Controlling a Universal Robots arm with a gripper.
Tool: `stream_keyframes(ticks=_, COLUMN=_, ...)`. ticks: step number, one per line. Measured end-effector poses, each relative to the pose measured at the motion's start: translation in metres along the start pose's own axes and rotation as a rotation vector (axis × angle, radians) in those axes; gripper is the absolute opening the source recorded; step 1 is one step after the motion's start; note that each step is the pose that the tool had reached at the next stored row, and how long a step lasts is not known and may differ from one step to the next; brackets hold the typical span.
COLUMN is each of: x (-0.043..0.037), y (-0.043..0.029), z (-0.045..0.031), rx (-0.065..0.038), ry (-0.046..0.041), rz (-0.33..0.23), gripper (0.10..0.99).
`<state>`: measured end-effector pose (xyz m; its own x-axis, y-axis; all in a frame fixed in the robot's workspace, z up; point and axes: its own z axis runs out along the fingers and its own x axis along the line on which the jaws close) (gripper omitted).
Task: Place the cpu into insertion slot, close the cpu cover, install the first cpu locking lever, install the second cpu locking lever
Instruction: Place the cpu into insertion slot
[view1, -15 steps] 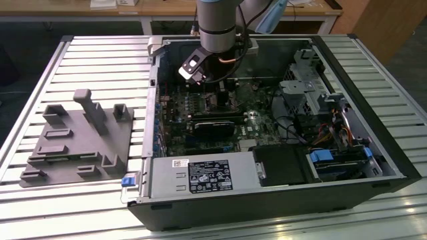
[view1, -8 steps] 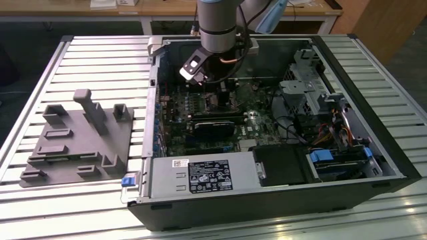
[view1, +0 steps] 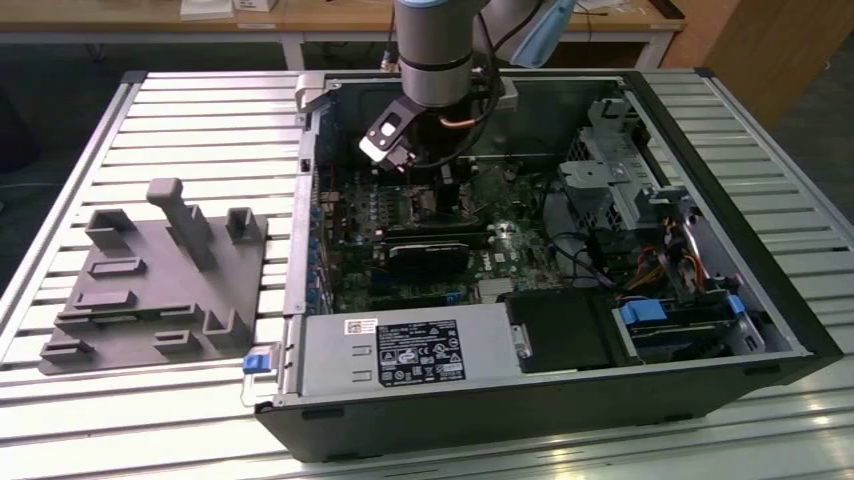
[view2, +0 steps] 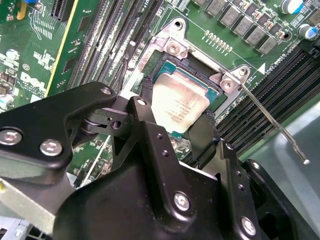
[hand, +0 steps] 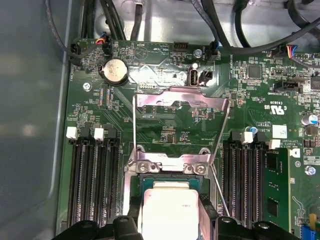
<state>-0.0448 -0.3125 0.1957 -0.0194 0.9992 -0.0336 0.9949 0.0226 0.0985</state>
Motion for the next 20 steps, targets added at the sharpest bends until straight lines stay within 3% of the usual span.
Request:
stream_keyframes(ticks=10, x=0.0001, y=-0.0001, z=0.0012, rx=0.0, ry=0.0002, rz=0.0, gripper=0.533)
stream_keyframes(ticks=12, x=0.0001, y=-0.0001, z=0.0013, rx=0.0, ry=0.0003, rz=0.0, gripper=0.545)
stream_keyframes(ticks=13, x=0.0001, y=-0.0001, z=0.0013, rx=0.0, ry=0.0002, rz=0.0, gripper=0.608)
stream_keyframes(ticks=15, x=0.0001, y=-0.0001, z=0.0013, rx=0.0, ry=0.0002, rz=0.0, gripper=0.608)
stream_keyframes(ticks=20, x=-0.0002, y=0.0006, z=-0.0058, rx=0.0, ry=0.0004, rz=0.0, gripper=0.608)
